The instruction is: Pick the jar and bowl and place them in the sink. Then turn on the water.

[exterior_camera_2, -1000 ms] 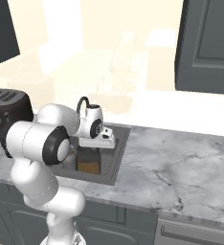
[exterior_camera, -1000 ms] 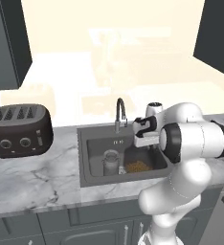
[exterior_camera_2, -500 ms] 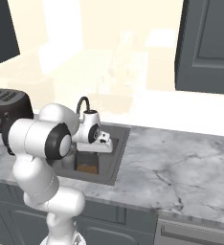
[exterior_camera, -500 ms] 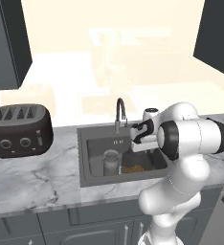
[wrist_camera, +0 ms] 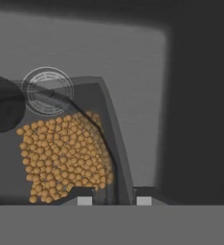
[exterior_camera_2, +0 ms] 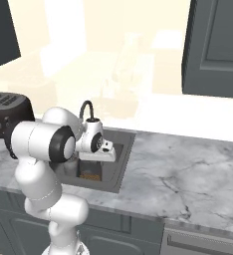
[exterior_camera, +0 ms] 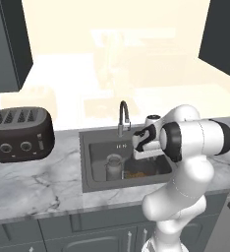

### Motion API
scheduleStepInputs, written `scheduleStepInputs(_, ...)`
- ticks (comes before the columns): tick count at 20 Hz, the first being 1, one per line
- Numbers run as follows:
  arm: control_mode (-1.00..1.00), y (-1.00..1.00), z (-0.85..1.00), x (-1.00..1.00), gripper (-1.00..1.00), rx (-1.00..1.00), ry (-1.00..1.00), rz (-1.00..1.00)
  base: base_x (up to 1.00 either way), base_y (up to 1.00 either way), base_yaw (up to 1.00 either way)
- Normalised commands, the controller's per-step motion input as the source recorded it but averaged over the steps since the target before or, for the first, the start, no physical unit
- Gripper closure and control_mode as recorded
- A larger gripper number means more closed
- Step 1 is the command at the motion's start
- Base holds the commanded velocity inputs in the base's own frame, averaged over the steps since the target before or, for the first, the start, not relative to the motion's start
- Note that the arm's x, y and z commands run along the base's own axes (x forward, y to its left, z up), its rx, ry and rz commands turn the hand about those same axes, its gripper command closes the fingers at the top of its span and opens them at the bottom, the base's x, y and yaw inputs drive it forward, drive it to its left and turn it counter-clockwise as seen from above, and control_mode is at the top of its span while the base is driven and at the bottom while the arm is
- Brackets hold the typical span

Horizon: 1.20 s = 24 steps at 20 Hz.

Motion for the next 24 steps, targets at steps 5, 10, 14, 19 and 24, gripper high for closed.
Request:
scheduleStepInputs(5,-1.0,0.08,-0.16,0.0,1.0,0.0,0.0,0.0,0.0,0.0,0.0)
scheduleStepInputs(10,-1.0,0.04,-0.03,0.0,1.0,0.0,0.0,0.0,0.0,0.0,0.0)
scheduleStepInputs(14,-1.0,0.0,0.0,0.0,1.0,0.0,0.0,0.0,0.0,0.0,0.0)
scheduleStepInputs(19,-1.0,0.0,0.0,0.0,1.0,0.0,0.0,0.0,0.0,0.0,0.0)
scheduleStepInputs(24,-1.0,0.0,0.0,0.0,-1.0,0.0,0.0,0.0,0.0,0.0,0.0)
